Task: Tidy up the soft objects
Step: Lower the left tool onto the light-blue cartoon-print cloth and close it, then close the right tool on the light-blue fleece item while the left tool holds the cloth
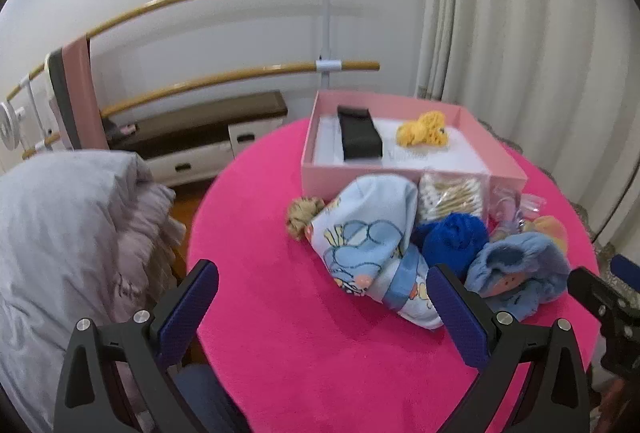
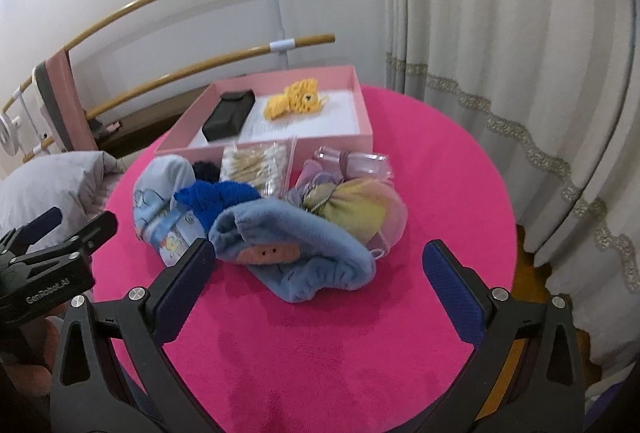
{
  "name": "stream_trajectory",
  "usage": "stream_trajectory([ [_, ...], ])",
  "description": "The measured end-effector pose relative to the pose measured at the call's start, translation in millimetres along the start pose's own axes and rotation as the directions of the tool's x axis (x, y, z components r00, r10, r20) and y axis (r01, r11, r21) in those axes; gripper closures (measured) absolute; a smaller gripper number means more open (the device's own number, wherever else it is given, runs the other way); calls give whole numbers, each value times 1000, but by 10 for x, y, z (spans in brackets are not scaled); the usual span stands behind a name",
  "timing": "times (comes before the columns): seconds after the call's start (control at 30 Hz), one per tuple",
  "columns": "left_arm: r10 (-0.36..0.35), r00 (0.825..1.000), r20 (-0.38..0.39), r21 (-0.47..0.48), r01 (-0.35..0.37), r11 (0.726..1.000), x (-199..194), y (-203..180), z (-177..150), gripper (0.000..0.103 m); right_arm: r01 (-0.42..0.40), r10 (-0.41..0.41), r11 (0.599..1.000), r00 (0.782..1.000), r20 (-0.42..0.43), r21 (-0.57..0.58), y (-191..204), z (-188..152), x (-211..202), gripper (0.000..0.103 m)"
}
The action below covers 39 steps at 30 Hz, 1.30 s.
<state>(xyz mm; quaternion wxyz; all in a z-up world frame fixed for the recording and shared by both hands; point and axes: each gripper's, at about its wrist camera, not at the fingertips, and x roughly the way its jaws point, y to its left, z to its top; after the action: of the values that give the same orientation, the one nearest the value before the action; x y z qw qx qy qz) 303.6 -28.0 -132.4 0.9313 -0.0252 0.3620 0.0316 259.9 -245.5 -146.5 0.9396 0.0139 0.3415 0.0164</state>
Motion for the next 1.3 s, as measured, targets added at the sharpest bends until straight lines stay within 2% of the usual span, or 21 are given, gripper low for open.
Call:
stream_trajectory([
  [0.33,-52,992,-111,-78,44,996,794,-37,134,0,9,-8,1000,999,-41,10,-83,0,223,0],
  [0.43,-126,980,-156,-146,103,984,1053,-16,150,0,2,-2,1000,998,-59,-3,-50,-10,312,0],
  [0.53,-180,972,-152,-174,153,973,1149,27,195,16,-2,1,1000,997,-71,-19,-27,-27,375,0],
  [0.6,-219,964,-152,-169,193,967,1169,52,249,39,-3,1,1000,997,-73,-28,-19,-30,402,0],
  [0.67,-222,963,-152,-149,200,968,1161,67,293,44,-17,14,999,997,-72,-32,-13,-28,420,1],
  [0.8,-198,970,-144,-134,179,975,1196,100,323,43,-42,40,999,996,-82,-26,10,-27,503,7],
  [0.83,-190,971,-146,-128,172,977,1230,92,332,37,-43,41,999,995,-86,-19,11,-30,534,9],
  [0.87,-173,974,-144,-124,156,980,1253,83,343,29,-50,49,999,995,-91,-10,17,-30,566,17],
  [0.9,-153,978,-140,-118,137,983,1276,73,353,27,-63,63,998,993,-96,-1,29,-30,592,26],
  [0.93,-155,978,-137,-113,141,984,1289,55,354,29,-73,74,997,993,-96,5,45,-32,608,30],
  [0.97,-160,977,-140,-102,147,984,1318,36,356,36,-78,79,997,992,-98,7,69,-41,628,38],
  [1.0,-163,976,-144,-97,150,984,1330,27,353,39,-79,80,997,992,-102,7,84,-56,640,50],
  [1.03,-167,975,-144,-97,154,983,1334,28,349,41,-83,84,996,991,-104,13,89,-73,647,57],
  [1.1,-181,973,-144,-97,169,981,1320,53,335,45,-95,98,995,990,-102,33,58,-91,612,82],
  [1.17,-188,972,-142,-91,177,980,1258,63,295,46,-109,111,994,989,-97,30,31,-93,544,86],
  [1.3,-172,977,-127,-85,162,983,1119,120,243,46,-138,142,989,984,-107,45,-52,-134,430,82],
])
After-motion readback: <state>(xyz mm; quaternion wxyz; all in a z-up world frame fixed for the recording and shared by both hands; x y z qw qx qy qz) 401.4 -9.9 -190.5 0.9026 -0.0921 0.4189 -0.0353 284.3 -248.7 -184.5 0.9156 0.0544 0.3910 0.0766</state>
